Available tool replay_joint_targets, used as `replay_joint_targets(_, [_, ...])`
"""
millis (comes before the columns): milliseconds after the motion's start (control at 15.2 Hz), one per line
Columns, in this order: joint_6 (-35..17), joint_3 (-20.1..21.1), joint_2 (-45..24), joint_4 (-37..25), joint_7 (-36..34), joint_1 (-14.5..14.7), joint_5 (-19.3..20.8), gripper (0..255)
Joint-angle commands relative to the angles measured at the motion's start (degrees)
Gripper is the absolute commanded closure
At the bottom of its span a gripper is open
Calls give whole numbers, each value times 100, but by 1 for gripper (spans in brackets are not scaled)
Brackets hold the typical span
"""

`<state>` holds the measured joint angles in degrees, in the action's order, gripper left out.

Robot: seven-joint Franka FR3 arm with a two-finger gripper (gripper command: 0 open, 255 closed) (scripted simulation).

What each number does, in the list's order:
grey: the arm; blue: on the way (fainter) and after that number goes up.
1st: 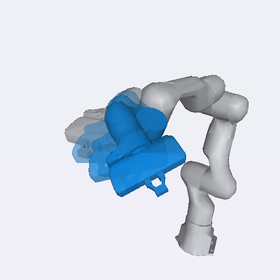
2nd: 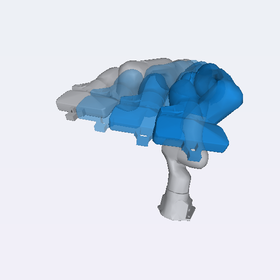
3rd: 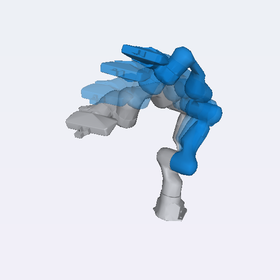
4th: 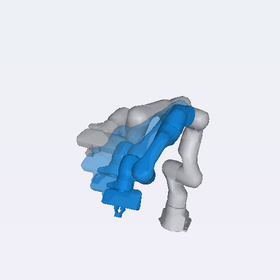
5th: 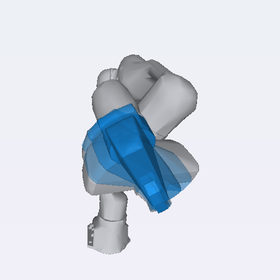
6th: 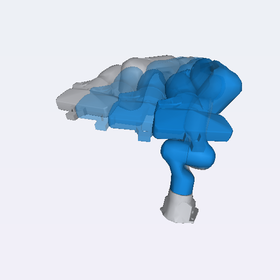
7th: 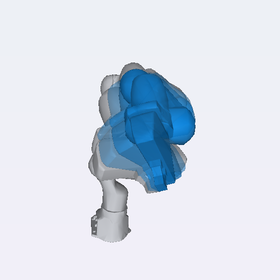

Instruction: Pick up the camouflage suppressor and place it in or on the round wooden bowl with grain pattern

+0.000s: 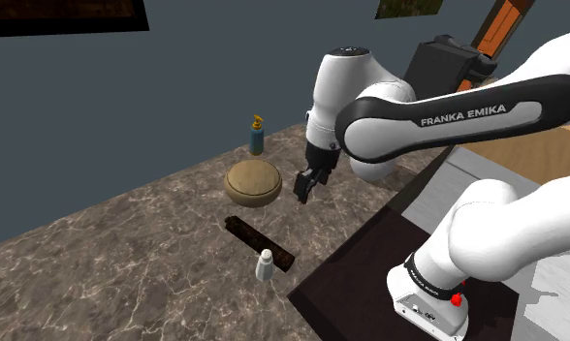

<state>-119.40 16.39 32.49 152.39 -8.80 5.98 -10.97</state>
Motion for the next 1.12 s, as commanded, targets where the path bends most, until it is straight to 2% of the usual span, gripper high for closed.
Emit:
replay_joint_targets(0, [-481, 219, -396, 24, -194, 17, -26, 0])
replay_joint_targets(264, [-1347, 667, -1284, -76, -672, -21, 95, 0])
replay_joint_targets(462, [-1952, 993, -2031, -248, -1156, -116, 410, 0])
replay_joint_targets(660, [-2479, 1265, -2838, -502, -1816, -237, 1013, 0])
replay_joint_targets(924, [-2941, 1313, -3894, -950, -2886, -197, 2159, 0])
replay_joint_targets(1056, [-3083, 1223, -4067, -951, -3024, -142, 2354, 0])
